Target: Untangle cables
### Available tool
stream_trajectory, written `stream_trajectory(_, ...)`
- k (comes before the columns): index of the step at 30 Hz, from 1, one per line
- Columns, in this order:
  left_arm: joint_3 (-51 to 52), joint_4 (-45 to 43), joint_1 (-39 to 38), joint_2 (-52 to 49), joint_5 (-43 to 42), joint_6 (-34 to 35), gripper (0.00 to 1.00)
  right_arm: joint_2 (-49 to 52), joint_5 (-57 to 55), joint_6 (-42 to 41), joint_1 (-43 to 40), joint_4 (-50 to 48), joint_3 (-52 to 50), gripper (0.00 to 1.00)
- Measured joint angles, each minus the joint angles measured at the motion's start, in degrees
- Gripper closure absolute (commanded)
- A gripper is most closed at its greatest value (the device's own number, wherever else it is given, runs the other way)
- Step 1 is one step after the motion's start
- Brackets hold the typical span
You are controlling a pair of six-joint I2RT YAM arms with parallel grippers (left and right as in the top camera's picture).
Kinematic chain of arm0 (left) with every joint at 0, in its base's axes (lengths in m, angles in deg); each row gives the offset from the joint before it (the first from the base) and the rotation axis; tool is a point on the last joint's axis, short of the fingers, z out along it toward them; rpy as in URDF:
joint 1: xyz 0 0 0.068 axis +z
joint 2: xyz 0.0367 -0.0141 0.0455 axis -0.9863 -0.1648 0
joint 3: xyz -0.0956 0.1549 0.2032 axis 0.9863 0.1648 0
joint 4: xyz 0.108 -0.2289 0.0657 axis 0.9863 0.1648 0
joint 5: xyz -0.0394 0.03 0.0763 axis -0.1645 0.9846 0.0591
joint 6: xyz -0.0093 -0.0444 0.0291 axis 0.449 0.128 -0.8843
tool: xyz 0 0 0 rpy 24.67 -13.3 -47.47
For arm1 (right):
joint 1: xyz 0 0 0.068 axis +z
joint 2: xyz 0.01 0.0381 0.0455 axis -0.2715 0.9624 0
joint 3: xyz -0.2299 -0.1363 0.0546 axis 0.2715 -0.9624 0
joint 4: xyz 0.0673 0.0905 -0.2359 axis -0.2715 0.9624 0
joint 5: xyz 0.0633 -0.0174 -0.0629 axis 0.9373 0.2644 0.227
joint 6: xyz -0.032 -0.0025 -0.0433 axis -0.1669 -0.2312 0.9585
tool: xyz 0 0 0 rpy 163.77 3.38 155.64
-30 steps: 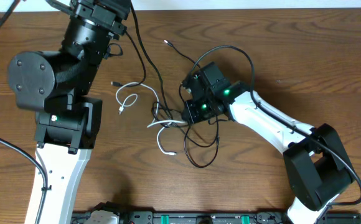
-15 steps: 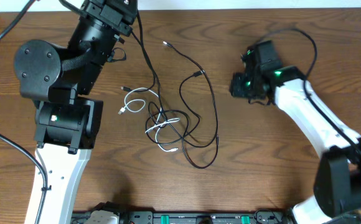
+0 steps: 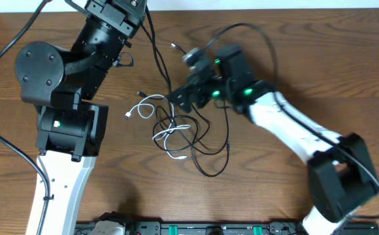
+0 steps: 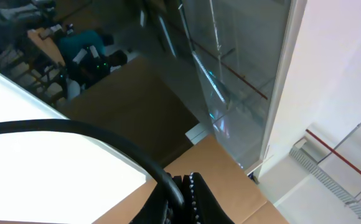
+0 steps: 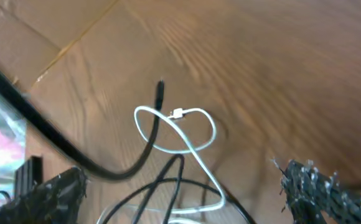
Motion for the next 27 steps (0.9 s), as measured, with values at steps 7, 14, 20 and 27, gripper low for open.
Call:
stream_trajectory(7,0.0,-0.1,0.0,0.0,-0.1,0.2,0.93,7.3,-1.3,0.4,3.3,-3.9,0.0,0.01)
stream_trajectory(14,0.0,-1.5,0.0,0.0,-0.2,1.5,0.93,11.9,-2.2,2.0,4.2,-15.5,-0.1,0.15)
stream_trajectory(20,0.0,-1.5,0.0,0.0,-0.2,2.8,0.93,14.9,-4.9,2.7,6.6,-23.3,0.0,0.6)
stream_trajectory(27,-0.1,1.0,0.0,0.0,-0.2,2.7,0.93,15.8,-7.0,2.0,6.7,-23.3,0.0,0.99)
